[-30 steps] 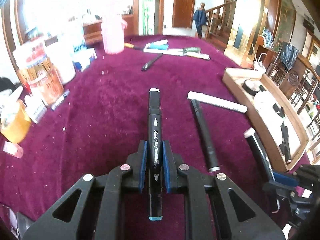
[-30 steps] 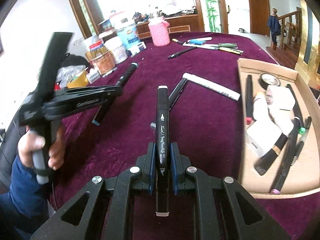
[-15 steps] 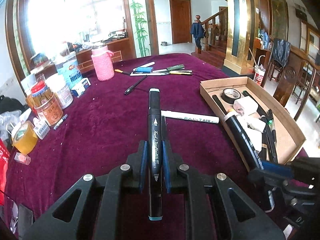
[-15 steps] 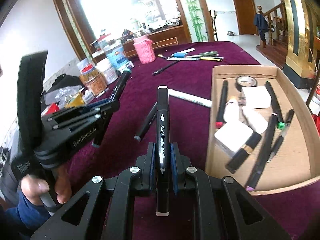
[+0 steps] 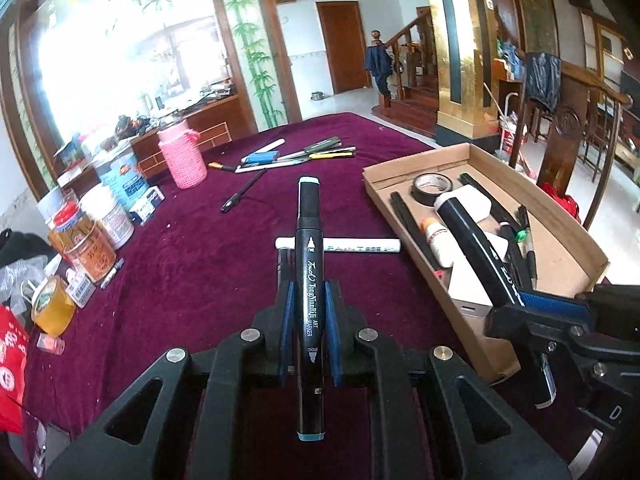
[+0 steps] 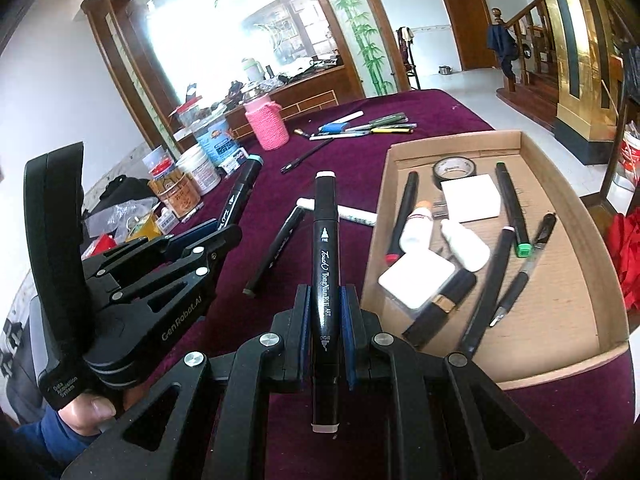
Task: Organize rigid objects
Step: 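Carry both black markers over the tray with both tools, then lower both markers into the tray and open both tools, then withdraw both tools from the tray back over the table, then grasp the last black marker with the left tool, then grasp the white paint marker with the right tool, then lift the white paint marker with the right tool while the left tool holds its black marker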
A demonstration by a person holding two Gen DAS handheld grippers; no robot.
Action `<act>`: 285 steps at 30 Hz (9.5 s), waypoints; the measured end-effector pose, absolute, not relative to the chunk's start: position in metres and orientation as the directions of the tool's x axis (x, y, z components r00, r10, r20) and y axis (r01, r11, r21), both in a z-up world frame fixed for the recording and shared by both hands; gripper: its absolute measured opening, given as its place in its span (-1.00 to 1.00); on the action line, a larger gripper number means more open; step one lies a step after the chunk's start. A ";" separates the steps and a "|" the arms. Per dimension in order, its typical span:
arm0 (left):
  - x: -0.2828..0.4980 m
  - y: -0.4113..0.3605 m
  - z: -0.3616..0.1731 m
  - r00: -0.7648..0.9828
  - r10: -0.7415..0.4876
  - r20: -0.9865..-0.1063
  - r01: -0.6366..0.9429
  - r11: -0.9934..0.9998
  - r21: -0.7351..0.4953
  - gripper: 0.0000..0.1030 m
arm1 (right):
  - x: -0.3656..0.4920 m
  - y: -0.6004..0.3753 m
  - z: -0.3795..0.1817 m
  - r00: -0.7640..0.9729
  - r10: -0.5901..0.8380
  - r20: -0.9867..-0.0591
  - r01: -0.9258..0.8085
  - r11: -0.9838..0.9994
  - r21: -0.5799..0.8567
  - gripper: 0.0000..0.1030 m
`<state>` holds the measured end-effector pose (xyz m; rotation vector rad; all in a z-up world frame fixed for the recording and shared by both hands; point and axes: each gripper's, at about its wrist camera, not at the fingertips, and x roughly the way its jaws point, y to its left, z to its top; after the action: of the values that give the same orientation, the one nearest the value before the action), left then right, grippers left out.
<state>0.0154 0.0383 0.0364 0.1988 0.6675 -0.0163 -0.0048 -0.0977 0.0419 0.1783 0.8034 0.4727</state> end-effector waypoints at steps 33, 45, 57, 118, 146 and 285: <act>0.035 -0.044 0.045 0.801 0.022 -0.599 0.168 0.951 0.260 -0.75 | 0.009 -0.178 0.048 0.656 0.439 -0.614 -0.230 0.891 0.392 -0.75; 0.057 -0.064 0.039 0.763 -0.022 -0.646 0.199 0.959 0.203 -0.75 | 0.024 -0.199 0.048 0.663 0.410 -0.627 -0.178 0.899 0.400 -0.75; 0.100 -0.071 0.027 0.623 -0.178 -0.762 0.238 0.971 -0.033 -0.75 | 0.070 -0.218 0.045 0.639 0.354 -0.683 -0.110 0.921 0.374 -0.75; 0.095 -0.107 0.008 0.459 -0.336 -0.823 0.351 0.919 -0.179 -0.50 | 0.097 -0.227 0.026 0.553 0.293 -0.780 -0.035 0.943 0.330 -0.72; 0.054 0.019 0.038 0.569 -0.318 -0.758 0.230 0.947 -0.224 -0.50 | 0.042 -0.165 0.065 0.590 0.399 -0.702 -0.165 0.911 0.379 -0.49; 0.021 0.161 -0.003 0.770 0.165 -0.616 -0.177 0.983 0.043 -0.76 | 0.042 0.030 0.006 0.612 0.537 -0.580 -0.488 0.834 0.257 -0.76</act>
<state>0.0212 0.1612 -0.0028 -0.0181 0.6661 0.1855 0.0425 0.0302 0.0057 0.0760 0.6940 0.5920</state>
